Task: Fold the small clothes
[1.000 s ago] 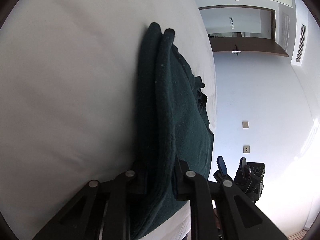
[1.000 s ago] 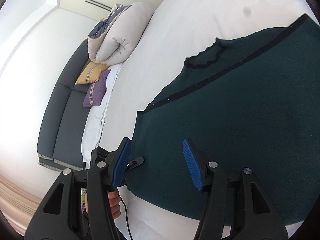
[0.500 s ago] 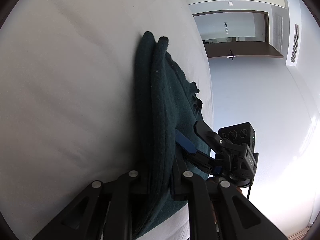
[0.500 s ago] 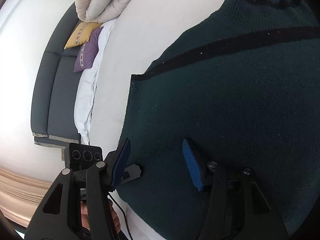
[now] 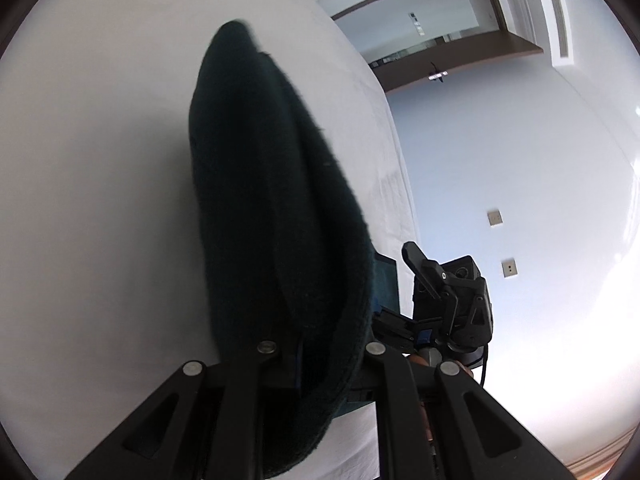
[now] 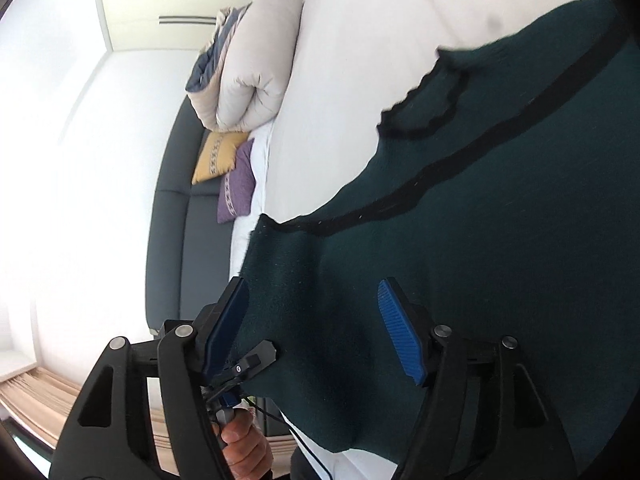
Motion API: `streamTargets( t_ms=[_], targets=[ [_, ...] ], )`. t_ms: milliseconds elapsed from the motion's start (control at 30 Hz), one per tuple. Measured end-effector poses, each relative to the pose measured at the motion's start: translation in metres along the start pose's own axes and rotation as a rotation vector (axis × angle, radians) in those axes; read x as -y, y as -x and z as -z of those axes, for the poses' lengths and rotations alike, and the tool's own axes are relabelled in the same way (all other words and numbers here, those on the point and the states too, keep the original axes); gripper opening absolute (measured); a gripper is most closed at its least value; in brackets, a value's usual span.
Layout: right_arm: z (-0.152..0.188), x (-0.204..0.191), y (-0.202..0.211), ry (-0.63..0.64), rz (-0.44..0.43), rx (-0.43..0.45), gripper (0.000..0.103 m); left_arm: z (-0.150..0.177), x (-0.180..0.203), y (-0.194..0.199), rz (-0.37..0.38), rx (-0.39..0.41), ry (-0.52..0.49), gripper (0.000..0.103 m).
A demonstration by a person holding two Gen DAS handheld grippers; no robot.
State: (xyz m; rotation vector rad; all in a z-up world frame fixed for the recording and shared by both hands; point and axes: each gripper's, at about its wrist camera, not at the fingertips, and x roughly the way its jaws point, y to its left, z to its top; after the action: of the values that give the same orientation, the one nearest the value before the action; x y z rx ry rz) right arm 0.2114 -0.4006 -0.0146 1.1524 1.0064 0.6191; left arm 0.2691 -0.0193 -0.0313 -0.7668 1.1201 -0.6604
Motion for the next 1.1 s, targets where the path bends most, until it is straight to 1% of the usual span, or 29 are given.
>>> streamTargets(
  t_ms=[33, 67, 133, 167, 200, 233, 267, 333, 367, 400, 433, 500, 533, 567, 667, 733, 833, 867, 900, 967, 1000, 1033, 1100],
  targets=[
    [-0.004, 0.005, 0.015, -0.015, -0.017, 0.019, 0.068, 0.003, 0.017, -0.016, 0.0, -0.012, -0.031, 0.012],
    [-0.007, 0.012, 0.032, -0.03, -0.034, 0.042, 0.072, 0.006, 0.032, -0.032, -0.004, -0.024, -0.06, 0.012],
    [-0.014, 0.024, 0.058, -0.06, -0.035, 0.08, 0.077, 0.017, 0.057, -0.071, -0.023, -0.066, -0.115, 0.012],
    [-0.017, 0.033, 0.069, -0.079, -0.028, 0.094, 0.077, 0.024, 0.067, -0.092, -0.031, -0.096, -0.152, 0.012],
    [-0.019, 0.042, 0.08, -0.1, -0.021, 0.107, 0.077, 0.031, 0.077, -0.113, -0.025, -0.128, -0.183, 0.013],
    [-0.019, 0.051, 0.09, -0.124, -0.017, 0.118, 0.077, 0.039, 0.081, -0.128, -0.002, -0.159, -0.184, 0.016],
    [-0.018, 0.06, 0.1, -0.143, -0.008, 0.127, 0.077, 0.044, 0.082, -0.137, 0.018, -0.175, -0.173, 0.02],
    [-0.02, 0.07, 0.112, -0.156, -0.011, 0.127, 0.077, 0.052, 0.084, -0.14, 0.058, -0.173, -0.157, 0.051],
    [-0.019, 0.073, 0.116, -0.156, -0.028, 0.12, 0.077, 0.054, 0.085, -0.136, 0.081, -0.166, -0.159, 0.058],
    [-0.019, 0.075, 0.12, -0.152, -0.035, 0.117, 0.077, 0.056, 0.086, -0.129, 0.086, -0.157, -0.175, 0.065],
    [-0.019, 0.075, 0.122, -0.146, -0.029, 0.114, 0.077, 0.056, 0.087, -0.121, 0.084, -0.147, -0.195, 0.067],
    [-0.019, 0.075, 0.122, -0.144, -0.011, 0.11, 0.077, 0.056, 0.088, -0.104, 0.113, -0.122, -0.218, 0.074],
    [-0.019, 0.076, 0.121, -0.144, -0.012, 0.11, 0.077, 0.055, 0.087, -0.095, 0.126, -0.106, -0.224, 0.074],
    [-0.019, 0.075, 0.121, -0.14, -0.012, 0.113, 0.077, 0.051, 0.084, -0.09, 0.123, -0.093, -0.231, 0.074],
    [-0.015, 0.074, 0.126, -0.122, 0.006, 0.115, 0.077, 0.046, 0.069, -0.08, 0.082, -0.081, -0.235, 0.074],
    [-0.013, 0.064, 0.118, -0.092, 0.056, 0.094, 0.077, 0.041, 0.054, -0.082, 0.064, -0.083, -0.199, 0.074],
    [-0.008, 0.044, 0.106, -0.007, 0.191, 0.055, 0.076, 0.037, 0.036, -0.087, 0.04, -0.076, -0.184, 0.074],
    [-0.005, 0.037, 0.102, 0.031, 0.244, 0.049, 0.067, 0.031, 0.032, -0.095, 0.039, -0.076, -0.179, 0.074],
    [-0.002, 0.031, 0.099, 0.069, 0.302, 0.037, 0.06, 0.03, 0.031, -0.097, 0.044, -0.078, -0.175, 0.074],
    [0.001, 0.026, 0.09, 0.121, 0.402, 0.001, 0.03, 0.029, 0.031, -0.103, 0.039, -0.076, -0.177, 0.074],
    [0.003, 0.025, 0.087, 0.135, 0.445, -0.01, 0.026, 0.028, 0.032, -0.107, 0.034, -0.078, -0.18, 0.074],
    [0.003, 0.025, 0.086, 0.149, 0.472, -0.011, 0.019, 0.028, 0.034, -0.111, 0.031, -0.079, -0.182, 0.074],
    [0.005, 0.022, 0.09, 0.162, 0.508, 0.009, 0.016, 0.028, 0.039, -0.118, 0.025, -0.083, -0.188, 0.074]
  ],
)
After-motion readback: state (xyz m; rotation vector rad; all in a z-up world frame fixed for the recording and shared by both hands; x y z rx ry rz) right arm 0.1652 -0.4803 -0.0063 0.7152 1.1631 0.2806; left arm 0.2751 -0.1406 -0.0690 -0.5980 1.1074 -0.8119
